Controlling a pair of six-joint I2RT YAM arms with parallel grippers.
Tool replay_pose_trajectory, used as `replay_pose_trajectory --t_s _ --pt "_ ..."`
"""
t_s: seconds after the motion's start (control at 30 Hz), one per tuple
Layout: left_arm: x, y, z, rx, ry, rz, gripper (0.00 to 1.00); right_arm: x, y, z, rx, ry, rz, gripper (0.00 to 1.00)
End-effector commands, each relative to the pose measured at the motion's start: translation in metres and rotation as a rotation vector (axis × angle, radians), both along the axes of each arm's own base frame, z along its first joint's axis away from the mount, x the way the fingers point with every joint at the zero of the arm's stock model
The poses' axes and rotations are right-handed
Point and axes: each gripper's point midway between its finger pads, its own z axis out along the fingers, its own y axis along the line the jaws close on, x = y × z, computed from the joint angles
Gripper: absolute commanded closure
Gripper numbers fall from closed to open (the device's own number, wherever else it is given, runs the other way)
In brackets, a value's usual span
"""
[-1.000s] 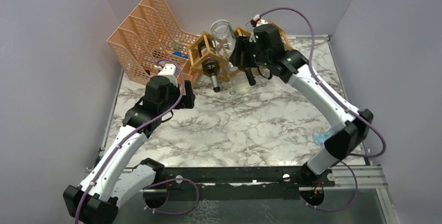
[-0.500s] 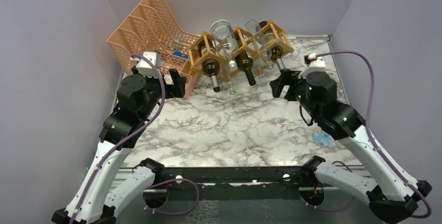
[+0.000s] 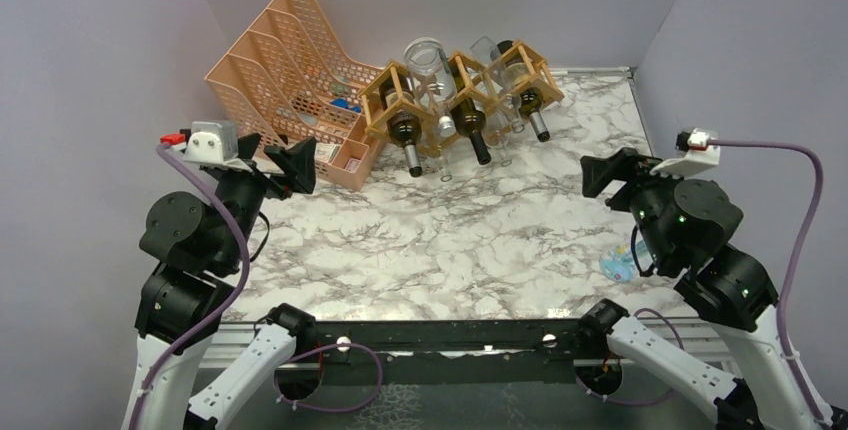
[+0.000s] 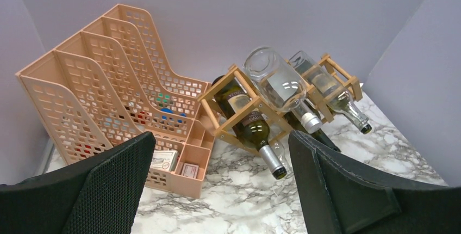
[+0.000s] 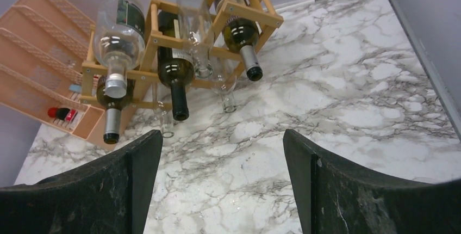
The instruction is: Put the wine bottle on the wine rack
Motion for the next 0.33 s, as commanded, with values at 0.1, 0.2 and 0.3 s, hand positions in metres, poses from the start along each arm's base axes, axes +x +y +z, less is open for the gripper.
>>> replay_pose_trajectory --t_s 0.1,0.2,0.3 --pt "-0.013 0.017 0.008 0.002 -0.016 0.059 0.01 -0.019 -0.03 0.03 -0.001 -0.085 -0.064 0.16" --pt "-0.014 0.02 0.008 0.006 -0.013 0.07 0.01 -0.022 -0.029 0.033 0.006 -0.103 -0.043 0.16" --pt "-0.014 0.02 0.006 0.008 -0.009 0.073 0.01 -0.021 -0.026 0.026 -0.009 -0.076 -0.034 0.16"
